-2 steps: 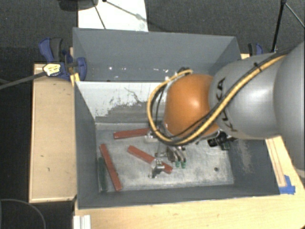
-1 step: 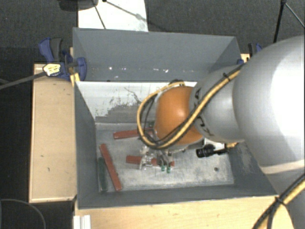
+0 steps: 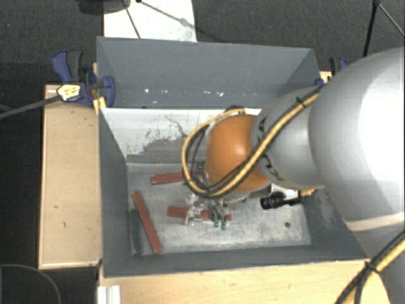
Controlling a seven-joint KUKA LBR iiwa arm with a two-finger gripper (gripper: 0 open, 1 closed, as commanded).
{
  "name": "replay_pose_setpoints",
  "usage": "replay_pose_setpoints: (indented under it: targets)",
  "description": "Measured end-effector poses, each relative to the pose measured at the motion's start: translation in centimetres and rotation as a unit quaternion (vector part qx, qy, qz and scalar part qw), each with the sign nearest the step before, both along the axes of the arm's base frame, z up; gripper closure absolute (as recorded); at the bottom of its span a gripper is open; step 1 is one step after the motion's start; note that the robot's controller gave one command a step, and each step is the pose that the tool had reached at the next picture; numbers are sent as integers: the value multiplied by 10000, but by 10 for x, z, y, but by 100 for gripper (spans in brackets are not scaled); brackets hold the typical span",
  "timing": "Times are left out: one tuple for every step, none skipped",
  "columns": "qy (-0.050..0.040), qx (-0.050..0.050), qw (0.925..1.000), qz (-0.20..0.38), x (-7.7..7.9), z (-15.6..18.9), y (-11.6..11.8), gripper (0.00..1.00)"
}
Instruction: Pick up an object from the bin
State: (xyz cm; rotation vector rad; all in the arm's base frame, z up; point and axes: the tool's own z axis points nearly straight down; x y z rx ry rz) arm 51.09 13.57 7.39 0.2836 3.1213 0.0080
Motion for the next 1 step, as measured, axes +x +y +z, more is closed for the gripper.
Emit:
replay_pose_setpoints:
  targets:
    - [27,-19,9998,-177,-2,141,-11,100]
